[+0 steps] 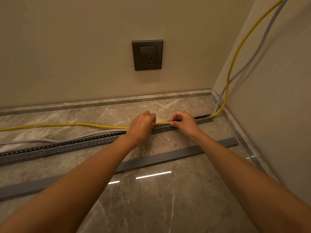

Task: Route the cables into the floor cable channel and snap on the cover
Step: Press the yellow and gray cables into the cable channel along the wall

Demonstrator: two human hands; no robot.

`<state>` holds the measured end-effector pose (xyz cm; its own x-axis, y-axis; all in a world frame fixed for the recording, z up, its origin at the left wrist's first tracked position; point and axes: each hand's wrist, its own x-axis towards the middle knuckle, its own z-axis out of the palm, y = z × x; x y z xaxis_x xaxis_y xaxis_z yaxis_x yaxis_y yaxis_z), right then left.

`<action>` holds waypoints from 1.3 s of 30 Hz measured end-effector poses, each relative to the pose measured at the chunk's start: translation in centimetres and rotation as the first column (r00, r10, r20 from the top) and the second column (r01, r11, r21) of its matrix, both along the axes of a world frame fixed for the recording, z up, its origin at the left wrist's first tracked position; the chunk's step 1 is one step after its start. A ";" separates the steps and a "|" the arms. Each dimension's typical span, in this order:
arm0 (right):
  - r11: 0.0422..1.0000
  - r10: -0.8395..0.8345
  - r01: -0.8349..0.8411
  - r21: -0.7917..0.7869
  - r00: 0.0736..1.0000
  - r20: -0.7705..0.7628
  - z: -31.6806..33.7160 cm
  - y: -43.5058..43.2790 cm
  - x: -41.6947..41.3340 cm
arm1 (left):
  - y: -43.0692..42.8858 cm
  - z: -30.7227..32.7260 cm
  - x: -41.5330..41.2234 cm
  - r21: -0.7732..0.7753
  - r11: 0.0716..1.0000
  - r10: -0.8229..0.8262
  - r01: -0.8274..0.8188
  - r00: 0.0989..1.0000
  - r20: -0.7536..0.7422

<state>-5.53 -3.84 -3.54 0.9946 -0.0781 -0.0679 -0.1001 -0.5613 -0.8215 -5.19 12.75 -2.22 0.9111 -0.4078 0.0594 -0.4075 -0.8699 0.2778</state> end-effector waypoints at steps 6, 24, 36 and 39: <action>0.998 0.022 -0.020 -0.066 0.999 0.031 -0.5 0.1 -0.5 | 0.0 -0.5 -0.8 0.152 0.982 -0.129 0.114 0.987 0.092; 0.870 0.234 -0.225 -0.439 0.972 -0.036 0.2 0.5 -0.4 | 0.5 -1.0 -1.8 -0.169 0.985 -0.020 0.023 1.000 0.021; 0.903 0.317 -0.313 -0.295 0.948 -0.036 0.1 7.6 -0.5 | 7.6 0.8 0.1 0.025 0.931 0.361 -0.363 0.910 -0.203; 0.936 0.311 -0.312 -0.167 0.950 -0.032 0.2 10.4 -0.6 | 10.1 0.9 0.4 0.102 0.941 0.339 -0.323 0.890 -0.305</action>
<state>-6.11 6.55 -3.31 0.9707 0.2246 -0.0855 0.0978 -0.6943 -0.7130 -4.80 22.88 -1.33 0.9619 -0.0747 -0.2631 0.0075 -0.9544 0.2983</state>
